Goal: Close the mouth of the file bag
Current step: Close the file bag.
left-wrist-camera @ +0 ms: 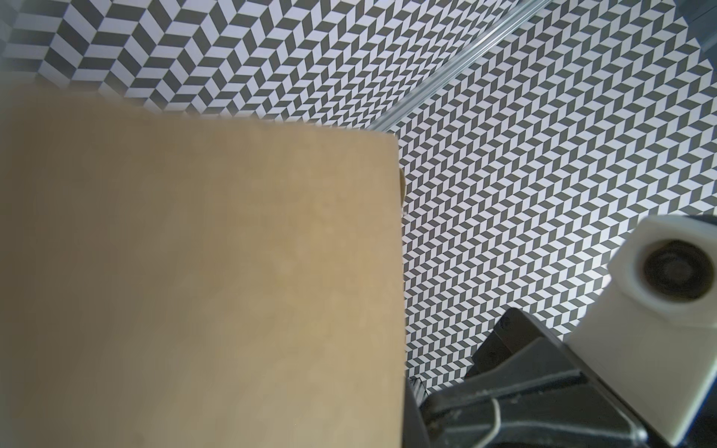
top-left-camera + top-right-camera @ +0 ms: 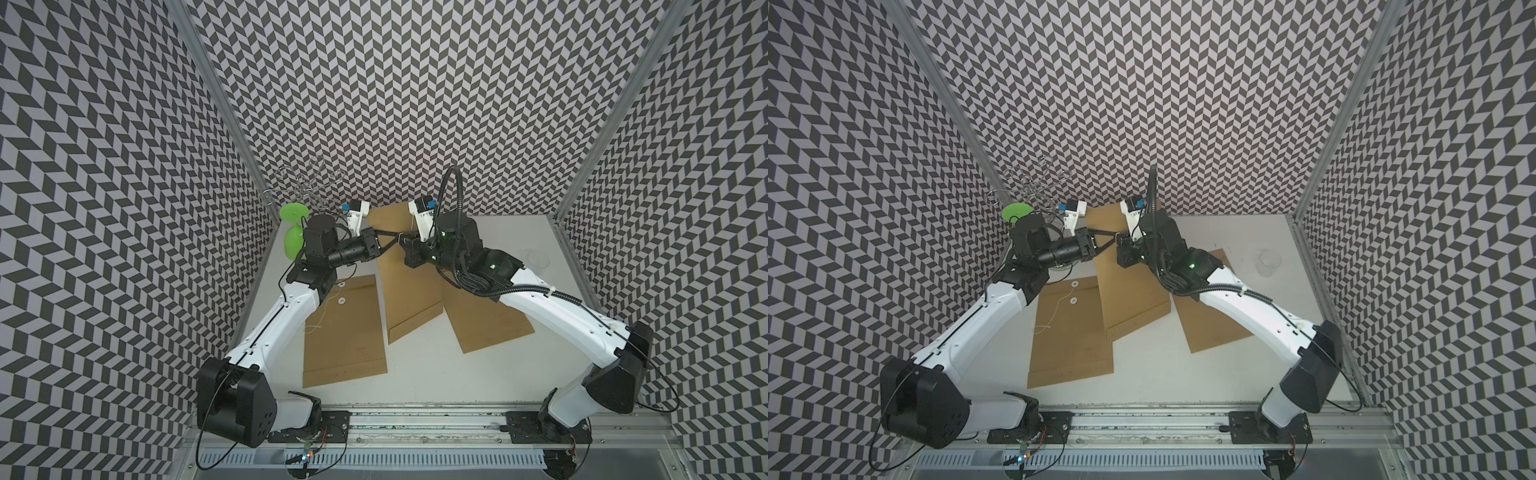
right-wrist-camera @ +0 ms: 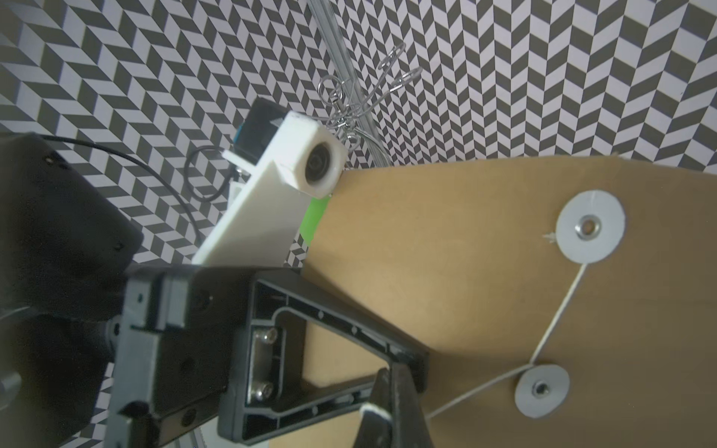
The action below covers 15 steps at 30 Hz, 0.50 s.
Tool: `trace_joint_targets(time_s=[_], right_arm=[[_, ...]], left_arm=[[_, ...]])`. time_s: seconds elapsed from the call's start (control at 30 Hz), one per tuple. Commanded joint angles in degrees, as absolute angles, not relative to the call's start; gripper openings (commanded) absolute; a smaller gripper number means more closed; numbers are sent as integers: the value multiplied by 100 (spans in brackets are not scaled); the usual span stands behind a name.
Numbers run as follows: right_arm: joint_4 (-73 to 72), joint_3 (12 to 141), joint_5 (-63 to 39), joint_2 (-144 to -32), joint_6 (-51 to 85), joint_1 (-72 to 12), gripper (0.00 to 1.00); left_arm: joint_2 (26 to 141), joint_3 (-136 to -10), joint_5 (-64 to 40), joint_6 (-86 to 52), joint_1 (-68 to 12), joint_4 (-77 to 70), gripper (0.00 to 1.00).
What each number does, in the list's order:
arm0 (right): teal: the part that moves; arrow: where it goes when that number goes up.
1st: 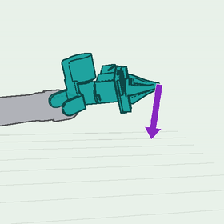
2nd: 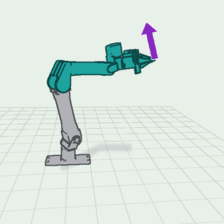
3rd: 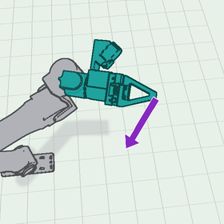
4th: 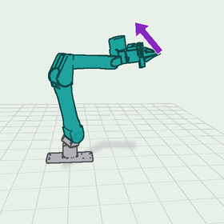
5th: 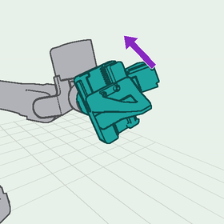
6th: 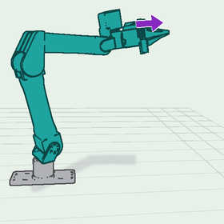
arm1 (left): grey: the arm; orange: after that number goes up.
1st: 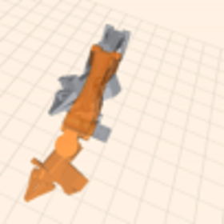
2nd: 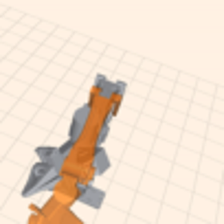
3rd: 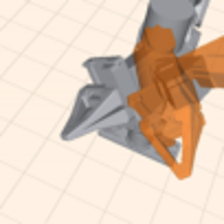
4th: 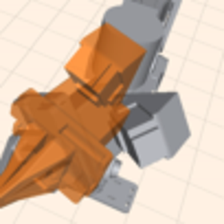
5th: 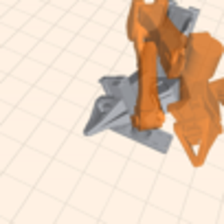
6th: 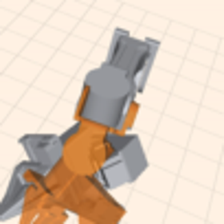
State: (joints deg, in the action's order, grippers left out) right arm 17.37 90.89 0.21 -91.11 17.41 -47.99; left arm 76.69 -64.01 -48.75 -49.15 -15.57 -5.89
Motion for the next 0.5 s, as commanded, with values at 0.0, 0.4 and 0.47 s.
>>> trace_joint_targets(time_s=[0.0,0.4,0.47], right_arm=[[1459,8949,-106,-8948,1857,-4827,0],[1275,8170,-400,-8601,2000,-4825,0],[1266,8097,-392,-8593,2004,-4819,0]], left_arm=[[7664,-6715,-4966,-4913,-1514,-883,0],[7688,-6951,-5043,-4800,-1292,-861,0],[7698,-6969,-5069,-4790,-1283,-861,0]])
